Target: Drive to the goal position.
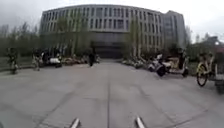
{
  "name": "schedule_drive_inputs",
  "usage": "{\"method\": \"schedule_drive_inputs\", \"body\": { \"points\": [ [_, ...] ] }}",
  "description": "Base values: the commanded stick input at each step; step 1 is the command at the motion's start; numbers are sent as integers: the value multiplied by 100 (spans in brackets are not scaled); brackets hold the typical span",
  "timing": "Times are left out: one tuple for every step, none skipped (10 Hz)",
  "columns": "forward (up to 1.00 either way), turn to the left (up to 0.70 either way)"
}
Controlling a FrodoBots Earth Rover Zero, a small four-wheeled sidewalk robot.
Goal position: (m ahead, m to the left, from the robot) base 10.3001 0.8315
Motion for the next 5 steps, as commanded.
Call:
{"method": "schedule_drive_inputs", "body": {
  "points": [
    [100, -13],
    [100, -34],
    [100, -34],
    [100, -34],
    [100, -34]
  ]
}}
